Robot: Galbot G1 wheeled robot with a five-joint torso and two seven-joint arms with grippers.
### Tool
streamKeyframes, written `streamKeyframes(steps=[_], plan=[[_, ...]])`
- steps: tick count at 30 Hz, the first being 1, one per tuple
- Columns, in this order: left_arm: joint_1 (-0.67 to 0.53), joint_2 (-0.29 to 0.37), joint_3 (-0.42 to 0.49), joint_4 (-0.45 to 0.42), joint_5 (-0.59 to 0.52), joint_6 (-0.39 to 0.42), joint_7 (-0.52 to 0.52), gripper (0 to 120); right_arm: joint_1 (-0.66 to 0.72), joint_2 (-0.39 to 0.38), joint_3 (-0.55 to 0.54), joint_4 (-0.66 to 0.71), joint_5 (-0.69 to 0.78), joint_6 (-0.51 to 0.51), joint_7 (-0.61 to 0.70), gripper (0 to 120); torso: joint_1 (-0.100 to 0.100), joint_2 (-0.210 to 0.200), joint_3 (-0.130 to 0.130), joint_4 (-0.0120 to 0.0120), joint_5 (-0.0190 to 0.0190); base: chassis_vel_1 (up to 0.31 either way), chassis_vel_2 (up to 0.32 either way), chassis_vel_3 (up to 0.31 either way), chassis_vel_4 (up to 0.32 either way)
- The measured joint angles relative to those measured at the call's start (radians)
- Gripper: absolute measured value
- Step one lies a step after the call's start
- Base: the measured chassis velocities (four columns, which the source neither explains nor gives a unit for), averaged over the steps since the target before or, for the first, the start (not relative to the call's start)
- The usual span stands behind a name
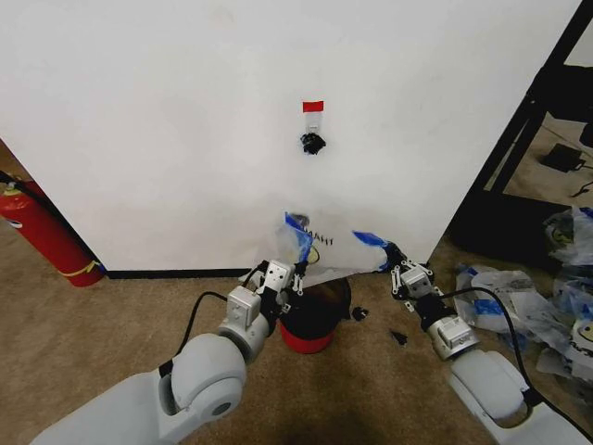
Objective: Pick up the garbage bag from the wall and place it over the trash bin.
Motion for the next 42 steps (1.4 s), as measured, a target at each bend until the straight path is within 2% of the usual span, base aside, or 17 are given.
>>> streamKeyframes(steps=[6, 16, 20, 24, 30, 33, 36, 42], plan=[[-0.068, -0.041, 0.004, -0.015, -0.026, 0.007, 0.001, 0, 0.015, -0.008, 0.029, 0.085, 0.096, -0.067, 0.055, 0, 0.0, 0.0, 0.0, -0.0001, -0.0001, 0.0, 0.0, 0.0, 0.0], [-0.142, -0.069, 0.042, -0.024, -0.053, 0.01, 0.003, 0, 0.01, -0.037, 0.101, 0.184, 0.223, -0.142, 0.097, 0, 0.0, 0.0, 0.0, -0.0002, 0.0001, 0.0, 0.0, 0.0, 0.0], [-0.176, -0.099, 0.047, 0.01, -0.065, 0.009, -0.002, 0, 0.022, -0.055, 0.137, 0.204, 0.274, -0.159, 0.115, 0, 0.0, 0.0, 0.0, 0.0, 0.0, 0.0, 0.0, 0.0, 0.0], [-0.181, -0.098, 0.045, 0.032, -0.066, -0.004, -0.001, 0, 0.027, -0.057, 0.14, 0.2, 0.298, -0.161, 0.121, 0, 0.0, 0.0, 0.0, -0.0001, -0.0002, 0.0, 0.0, 0.0, 0.0], [-0.071, -0.083, -0.021, 0.062, -0.025, -0.038, 0.005, 0, 0.046, 0.017, 0.075, 0.127, 0.294, -0.142, 0.126, 0, 0.0, 0.0, 0.0, 0.0, 0.0001, 0.0, 0.0, 0.0, 0.0], [0.066, -0.084, -0.106, 0.055, 0.002, -0.052, 0.006, 0, 0.047, 0.07, 0.034, 0.093, 0.308, -0.139, 0.139, 0, 0.0, 0.0, 0.0, 0.0005, -0.0002, 0.0, 0.0, 0.0, 0.0], [0.152, -0.097, -0.146, 0.046, 0.038, -0.069, 0.014, 0, 0.052, 0.111, 0.002, 0.068, 0.33, -0.13, 0.15, 0, 0.0, 0.0, 0.0, 0.0003, -0.0001, 0.0, 0.0, 0.0, 0.0], [0.166, -0.115, -0.158, 0.067, 0.071, -0.088, 0.02, 0, 0.085, 0.155, -0.039, 0.039, 0.33, -0.099, 0.153, 0, 0.0, 0.0, 0.0, -0.0001, 0.0, 0.0, 0.0, 0.0, 0.0]])
